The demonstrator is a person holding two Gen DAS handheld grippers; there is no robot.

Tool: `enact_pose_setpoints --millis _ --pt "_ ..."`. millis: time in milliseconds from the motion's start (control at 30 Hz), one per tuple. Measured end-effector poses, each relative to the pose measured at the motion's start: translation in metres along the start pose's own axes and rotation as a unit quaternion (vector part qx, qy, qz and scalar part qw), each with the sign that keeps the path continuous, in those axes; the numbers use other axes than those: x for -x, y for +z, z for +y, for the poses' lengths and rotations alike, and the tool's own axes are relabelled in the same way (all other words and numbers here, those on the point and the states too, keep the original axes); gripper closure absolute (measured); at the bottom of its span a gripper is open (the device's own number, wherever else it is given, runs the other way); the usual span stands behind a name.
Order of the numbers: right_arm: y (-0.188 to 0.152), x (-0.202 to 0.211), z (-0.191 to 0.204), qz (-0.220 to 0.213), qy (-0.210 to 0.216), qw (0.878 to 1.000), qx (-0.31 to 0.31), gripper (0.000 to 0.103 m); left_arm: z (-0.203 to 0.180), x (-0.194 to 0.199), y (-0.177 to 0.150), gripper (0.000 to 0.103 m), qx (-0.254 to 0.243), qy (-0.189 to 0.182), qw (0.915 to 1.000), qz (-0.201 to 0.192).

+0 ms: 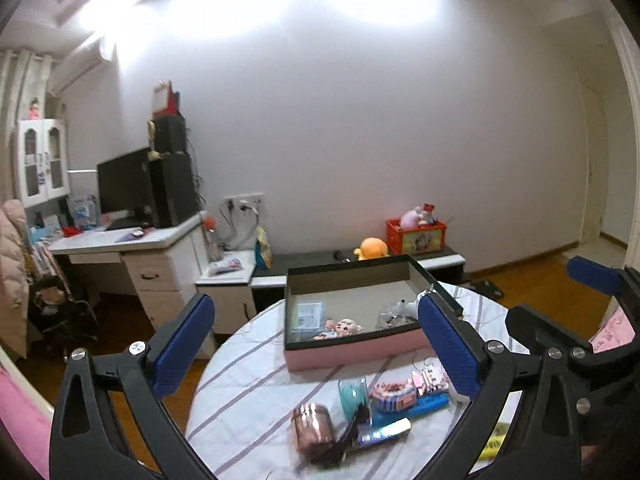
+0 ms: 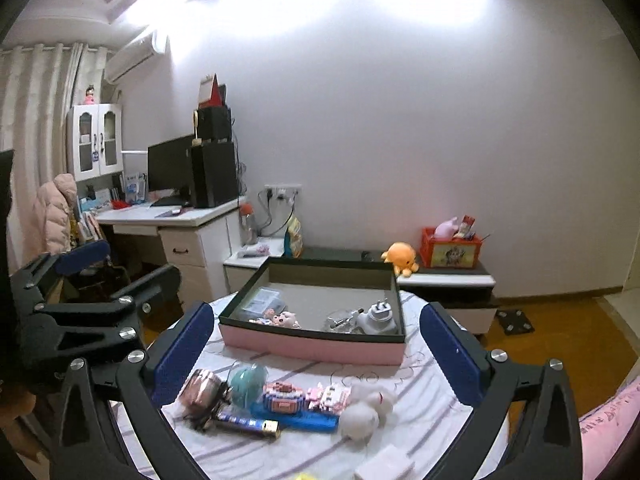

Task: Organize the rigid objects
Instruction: 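Withdraw both grippers from the pink box over the bed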

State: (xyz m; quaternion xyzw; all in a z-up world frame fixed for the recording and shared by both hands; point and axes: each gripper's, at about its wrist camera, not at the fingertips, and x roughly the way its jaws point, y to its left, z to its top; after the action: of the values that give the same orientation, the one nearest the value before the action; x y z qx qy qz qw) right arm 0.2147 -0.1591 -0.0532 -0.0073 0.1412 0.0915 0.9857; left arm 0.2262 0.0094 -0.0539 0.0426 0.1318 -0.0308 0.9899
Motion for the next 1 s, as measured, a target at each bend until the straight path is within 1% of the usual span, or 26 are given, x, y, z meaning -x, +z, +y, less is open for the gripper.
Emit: enact_pose_setpoints --millis 133,233,367,467,667,767,900,933,1000 --pt "-0.013 0.035 0.012 -0.025 -0.020 0.999 0.012 0.000 -0.005 0.038 -0.012 0.000 -0.004 0.020 0.9997 -0.014" --pt "-0.020 0.054 0.017 -0.033 -0.027 0.999 0.013 0.000 -0.007 0.057 -0.021 0.000 0.004 0.021 0.9996 -0.020" --pt "-0.032 0.076 0.020 -0.036 -0.039 0.999 0.010 0.000 -0.006 0.067 -0.029 0.000 0.013 0.004 0.9999 -0.010" --pt "-0.038 0.087 0.022 -0.036 -0.051 0.998 0.013 0.000 -0.009 0.073 -0.035 0.000 0.010 0.001 0.9999 -0.011" --pt "-0.046 0.093 0.019 -0.029 -0.059 0.998 0.009 0.000 -0.015 0.078 -0.046 0.000 0.009 -0.002 1.0000 -0.003" --pt "-0.054 0.093 0.019 -0.021 -0.058 0.998 0.008 0.000 -0.015 0.072 -0.055 0.000 0.016 -0.013 0.9997 0.014" --pt "-0.068 0.085 0.015 0.003 -0.055 0.998 0.007 0.000 -0.016 0.057 -0.076 0.000 0.019 -0.035 0.9975 0.058" --pt "-0.073 0.083 0.013 0.009 -0.056 0.998 0.008 0.000 -0.017 0.051 -0.083 0.000 0.013 -0.039 0.9963 0.076" --pt "-0.086 0.075 0.008 0.030 -0.057 0.998 0.006 0.000 -0.020 0.041 -0.095 0.000 0.010 -0.044 0.9942 0.098"
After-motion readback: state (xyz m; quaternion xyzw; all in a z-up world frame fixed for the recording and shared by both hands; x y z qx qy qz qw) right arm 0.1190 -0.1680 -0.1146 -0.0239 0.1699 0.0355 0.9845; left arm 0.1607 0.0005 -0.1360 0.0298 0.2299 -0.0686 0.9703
